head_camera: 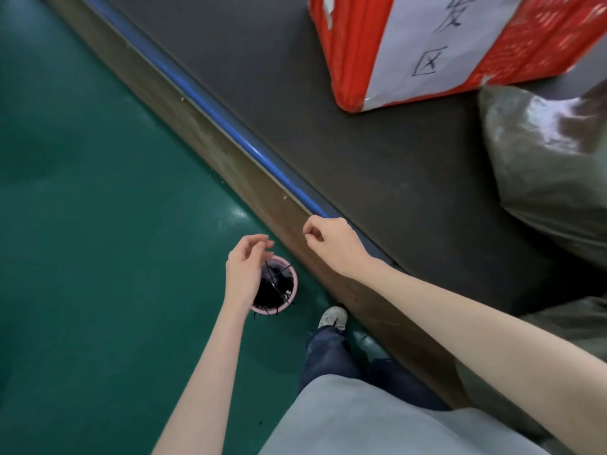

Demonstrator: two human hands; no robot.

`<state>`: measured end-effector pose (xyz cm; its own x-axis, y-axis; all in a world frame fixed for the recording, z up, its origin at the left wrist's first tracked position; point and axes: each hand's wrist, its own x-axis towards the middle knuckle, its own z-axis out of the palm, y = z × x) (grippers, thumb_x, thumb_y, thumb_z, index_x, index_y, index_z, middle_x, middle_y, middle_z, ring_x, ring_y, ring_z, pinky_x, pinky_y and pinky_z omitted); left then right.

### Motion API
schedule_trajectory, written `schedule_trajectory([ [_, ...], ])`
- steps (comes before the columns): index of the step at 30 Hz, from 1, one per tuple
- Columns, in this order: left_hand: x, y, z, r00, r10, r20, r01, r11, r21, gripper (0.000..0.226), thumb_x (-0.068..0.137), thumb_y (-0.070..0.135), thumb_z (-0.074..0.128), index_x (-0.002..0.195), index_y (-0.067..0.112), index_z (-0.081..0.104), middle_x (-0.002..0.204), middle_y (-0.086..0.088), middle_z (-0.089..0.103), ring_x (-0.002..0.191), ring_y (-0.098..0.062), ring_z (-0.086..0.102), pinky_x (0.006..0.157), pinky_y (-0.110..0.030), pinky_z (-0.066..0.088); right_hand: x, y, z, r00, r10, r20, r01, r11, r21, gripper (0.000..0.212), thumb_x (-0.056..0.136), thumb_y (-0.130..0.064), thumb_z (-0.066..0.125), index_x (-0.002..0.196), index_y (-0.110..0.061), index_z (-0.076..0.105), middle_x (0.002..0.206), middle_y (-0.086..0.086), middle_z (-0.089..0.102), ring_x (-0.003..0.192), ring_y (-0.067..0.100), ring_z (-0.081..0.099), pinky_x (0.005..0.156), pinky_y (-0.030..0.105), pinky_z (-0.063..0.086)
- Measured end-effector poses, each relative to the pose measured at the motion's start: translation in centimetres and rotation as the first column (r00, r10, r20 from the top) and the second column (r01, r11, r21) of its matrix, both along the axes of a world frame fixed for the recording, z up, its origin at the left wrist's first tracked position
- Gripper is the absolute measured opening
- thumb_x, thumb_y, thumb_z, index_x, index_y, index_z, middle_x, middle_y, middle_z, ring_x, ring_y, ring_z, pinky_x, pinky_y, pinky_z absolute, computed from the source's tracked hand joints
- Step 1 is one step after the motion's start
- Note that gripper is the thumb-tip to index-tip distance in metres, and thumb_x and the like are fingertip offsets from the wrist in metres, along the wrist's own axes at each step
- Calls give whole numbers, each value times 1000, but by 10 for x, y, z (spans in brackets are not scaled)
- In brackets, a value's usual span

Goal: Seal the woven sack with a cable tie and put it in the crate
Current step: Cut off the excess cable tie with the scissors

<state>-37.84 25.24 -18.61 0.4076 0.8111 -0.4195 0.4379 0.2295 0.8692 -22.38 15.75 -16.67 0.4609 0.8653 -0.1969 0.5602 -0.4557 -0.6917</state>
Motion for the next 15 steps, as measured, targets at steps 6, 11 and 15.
schedule_trajectory([
  [6, 68, -17, 54, 973, -187, 136, 169, 976, 135, 21, 97, 6, 45, 96, 16, 64, 92, 1, 71, 75, -5, 66, 70, -11, 47, 32, -50, 37, 959, -261, -109, 276, 949, 153, 7, 83, -10, 58, 84, -14, 64, 75, 4, 68, 68, 23, 60, 69, 42, 53],
  [11, 121, -49, 82, 900, -389, 198, 344, 911, 227, 23, 97, 6, 46, 94, 21, 64, 93, 0, 71, 77, -6, 66, 72, -16, 48, 63, -112, 69, 871, -471, -141, 492, 834, 250, 8, 81, -6, 63, 82, -13, 66, 70, -1, 67, 60, 7, 55, 66, 26, 49],
  [15, 162, -86, 100, 817, -535, 215, 473, 835, 282, 25, 97, 7, 47, 93, 25, 64, 92, 4, 71, 79, -8, 66, 75, -21, 48, 82, -164, 94, 783, -611, -118, 613, 725, 312, 9, 80, -4, 66, 80, -13, 67, 66, -9, 62, 59, 3, 56, 62, 13, 43],
])
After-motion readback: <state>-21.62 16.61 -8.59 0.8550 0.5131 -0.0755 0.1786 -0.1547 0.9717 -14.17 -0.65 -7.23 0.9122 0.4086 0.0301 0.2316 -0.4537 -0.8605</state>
